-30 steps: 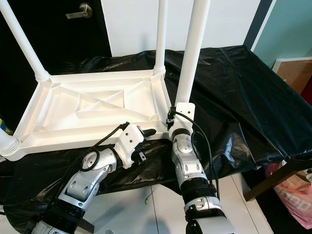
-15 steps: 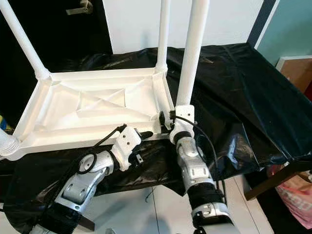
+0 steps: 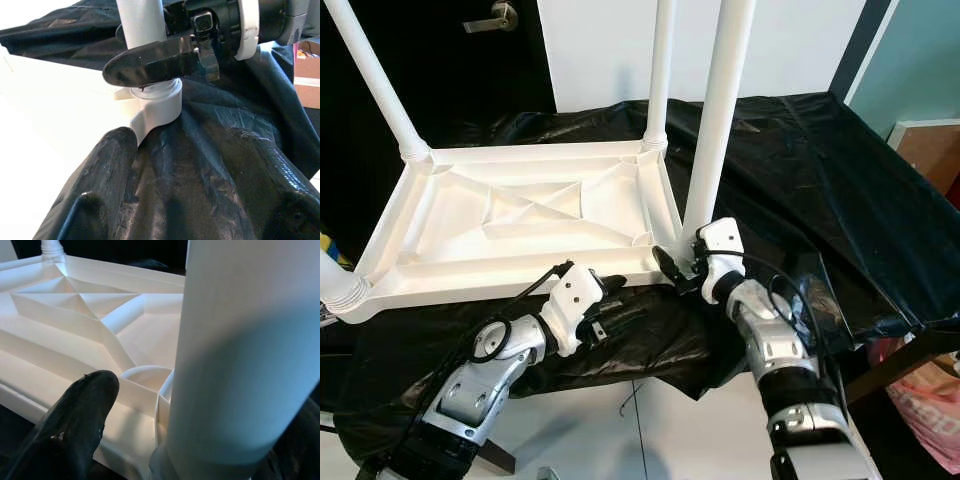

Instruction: Building children table

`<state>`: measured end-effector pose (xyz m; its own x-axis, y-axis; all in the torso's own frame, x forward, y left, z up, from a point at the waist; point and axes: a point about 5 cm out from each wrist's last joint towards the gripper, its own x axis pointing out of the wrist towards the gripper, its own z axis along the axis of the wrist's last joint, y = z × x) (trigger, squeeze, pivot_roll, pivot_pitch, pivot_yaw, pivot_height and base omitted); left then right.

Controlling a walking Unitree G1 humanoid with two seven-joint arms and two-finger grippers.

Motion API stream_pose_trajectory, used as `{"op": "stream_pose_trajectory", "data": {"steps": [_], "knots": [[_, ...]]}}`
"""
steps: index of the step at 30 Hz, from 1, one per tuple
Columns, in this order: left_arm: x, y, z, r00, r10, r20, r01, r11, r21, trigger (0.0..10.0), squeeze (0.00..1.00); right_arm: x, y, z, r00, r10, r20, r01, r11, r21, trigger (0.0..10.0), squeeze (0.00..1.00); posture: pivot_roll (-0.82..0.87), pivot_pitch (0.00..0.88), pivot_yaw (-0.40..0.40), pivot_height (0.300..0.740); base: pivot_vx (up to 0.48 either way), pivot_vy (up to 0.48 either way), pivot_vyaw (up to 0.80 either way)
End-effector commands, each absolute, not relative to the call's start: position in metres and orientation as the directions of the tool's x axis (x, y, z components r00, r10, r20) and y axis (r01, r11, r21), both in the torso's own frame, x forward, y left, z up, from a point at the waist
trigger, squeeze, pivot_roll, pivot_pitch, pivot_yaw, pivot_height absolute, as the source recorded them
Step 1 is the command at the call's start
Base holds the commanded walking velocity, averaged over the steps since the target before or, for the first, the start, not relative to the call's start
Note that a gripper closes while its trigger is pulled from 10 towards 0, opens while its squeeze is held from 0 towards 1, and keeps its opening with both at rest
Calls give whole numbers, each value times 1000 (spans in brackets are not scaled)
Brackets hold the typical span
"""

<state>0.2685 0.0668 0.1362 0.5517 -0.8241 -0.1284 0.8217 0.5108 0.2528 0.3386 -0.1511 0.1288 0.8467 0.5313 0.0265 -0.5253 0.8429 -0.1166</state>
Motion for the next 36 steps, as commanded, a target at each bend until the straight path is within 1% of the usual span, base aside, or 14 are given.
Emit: {"op": "stream_pose_trajectory", "data": {"steps": [1, 5, 6, 8, 9, 10, 18, 22, 23, 26, 27, 30, 33, 36], "knots": [[266, 65, 135, 551, -824, -130, 824, 512, 243, 10000, 0, 341, -148, 127, 823, 568, 5, -562, 814, -146, 10000, 0, 10, 24, -22, 740, 0, 0, 0], [266, 63, 136, 548, -826, -130, 826, 509, 242, 10000, 0, 346, -146, 127, 809, 587, -21, -582, 795, -171, 10000, 0, 13, 23, -24, 740, 0, 0, 0], [266, 63, 136, 548, -827, -129, 826, 509, 242, 10000, 0, 348, -145, 127, 803, 595, -28, -590, 788, -174, 9490, 0, 13, 23, -24, 740, 0, 0, 0], [266, 63, 136, 548, -827, -129, 826, 509, 242, 10000, 0, 348, -145, 127, 803, 595, -28, -590, 788, -174, 9490, 0, 13, 23, -24, 740, 0, 0, 0], [266, 63, 136, 548, -826, -129, 826, 510, 241, 10000, 0, 350, -145, 127, 800, 599, -33, -594, 784, -177, 4353, 0, 18, 25, -26, 740, 0, 0, 0], [265, 63, 136, 549, -826, -129, 825, 512, 240, 10000, 0, 351, -145, 126, 799, 601, -36, -597, 782, -178, 0, 0, 21, 26, -28, 740, 0, 0, 0], [263, 65, 136, 561, -817, -130, 819, 525, 232, 10000, 0, 348, -150, 113, 790, 607, -83, -612, 777, -148, 0, 0, 32, 40, -38, 740, 0, 0, 0], [262, 65, 135, 564, -815, -130, 817, 529, 227, 10000, 0, 348, -153, 108, 809, 582, -87, -588, 804, -91, 0, 0, 33, 43, -41, 740, 0, 0, 0], [262, 65, 135, 566, -814, -130, 816, 531, 227, 10000, 0, 348, -152, 107, 820, 566, -85, -572, 816, -82, 10000, 0, 34, 47, -44, 740, 0, 0, 0], [262, 66, 135, 570, -811, -131, 814, 536, 225, 10000, 0, 349, -152, 104, 862, 499, -89, -505, 861, -58, 10000, 0, 34, 47, -47, 740, 0, 0, 0], [262, 66, 135, 570, -811, -131, 814, 536, 225, 10000, 0, 349, -152, 104, 862, 499, -89, -505, 861, -58, 10000, 0, 34, 47, -47, 740, 0, 0, 0], [263, 66, 134, 576, -807, -131, 810, 542, 224, 10000, 0, 350, -149, 99, 916, 386, -108, -392, 919, -37, 10000, 0, 33, 30, -51, 740, 0, 0, 0], [266, 67, 135, 583, -803, -128, 805, 547, 230, 10000, 0, 349, -144, 95, 953, 279, -121, -280, 960, 13, 10000, 0, 33, 16, -52, 740, 0, 0, 0], [271, 67, 136, 588, -799, -125, 800, 551, 240, 10000, 0, 347, -139, 92, 981, 156, -115, -156, 988, 15, 10000, 0, 30, 0, -49, 740, 0, 0, 0]]}}
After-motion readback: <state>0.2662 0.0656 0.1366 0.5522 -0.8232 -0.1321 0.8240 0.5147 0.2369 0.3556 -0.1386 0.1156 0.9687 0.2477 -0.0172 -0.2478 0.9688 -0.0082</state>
